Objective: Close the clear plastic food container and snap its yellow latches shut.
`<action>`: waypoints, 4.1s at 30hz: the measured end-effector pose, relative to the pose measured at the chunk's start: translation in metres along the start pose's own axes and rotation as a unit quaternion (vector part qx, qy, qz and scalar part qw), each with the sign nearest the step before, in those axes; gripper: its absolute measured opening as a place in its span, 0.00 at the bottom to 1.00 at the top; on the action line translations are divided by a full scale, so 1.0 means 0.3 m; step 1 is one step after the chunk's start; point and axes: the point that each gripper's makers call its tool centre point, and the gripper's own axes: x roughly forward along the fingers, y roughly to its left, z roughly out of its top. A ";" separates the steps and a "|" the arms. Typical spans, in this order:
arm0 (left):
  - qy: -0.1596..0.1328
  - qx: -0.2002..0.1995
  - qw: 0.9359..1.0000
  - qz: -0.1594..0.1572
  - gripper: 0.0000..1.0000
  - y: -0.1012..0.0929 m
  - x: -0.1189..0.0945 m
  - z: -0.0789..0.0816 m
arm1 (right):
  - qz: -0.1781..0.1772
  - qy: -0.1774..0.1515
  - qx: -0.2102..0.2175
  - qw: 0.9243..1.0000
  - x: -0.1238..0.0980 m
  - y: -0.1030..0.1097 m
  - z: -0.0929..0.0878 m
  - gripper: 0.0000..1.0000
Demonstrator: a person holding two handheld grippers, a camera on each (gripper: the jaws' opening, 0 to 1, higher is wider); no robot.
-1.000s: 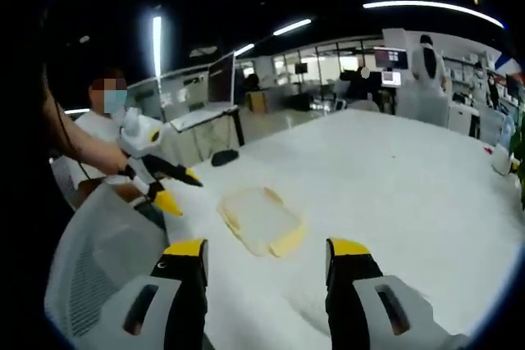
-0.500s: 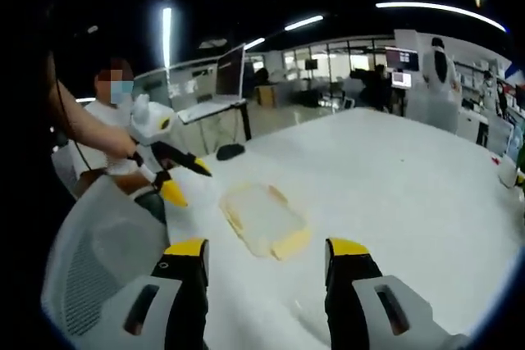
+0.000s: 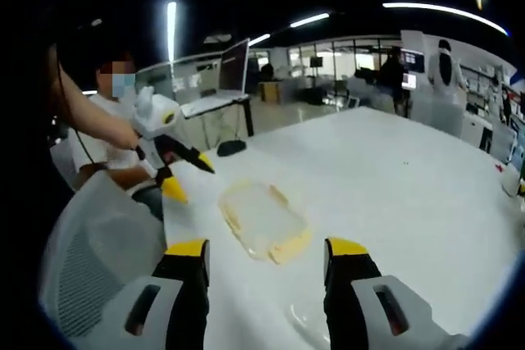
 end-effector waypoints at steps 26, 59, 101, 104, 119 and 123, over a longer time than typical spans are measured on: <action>0.048 0.065 0.996 -0.031 0.64 0.059 0.023 -0.034 | 0.030 0.047 -0.045 0.997 0.089 -0.018 -0.017 0.55; 0.112 0.135 0.982 -0.068 0.63 0.111 0.074 -0.062 | 0.070 0.134 -0.101 0.983 0.184 -0.004 -0.080 0.53; 0.169 0.266 0.941 -0.125 0.60 0.179 0.150 -0.054 | 0.106 0.222 -0.139 0.959 0.289 -0.055 -0.157 0.53; 0.173 0.275 0.937 -0.127 0.60 0.188 0.155 -0.055 | 0.109 0.229 -0.142 0.957 0.293 -0.057 -0.166 0.53; 0.197 0.318 0.916 -0.146 0.57 0.206 0.172 -0.071 | 0.127 0.273 -0.175 0.938 0.328 -0.071 -0.215 0.51; 0.199 0.325 0.912 -0.149 0.57 0.204 0.178 -0.066 | 0.132 0.281 -0.183 0.933 0.341 -0.074 -0.224 0.51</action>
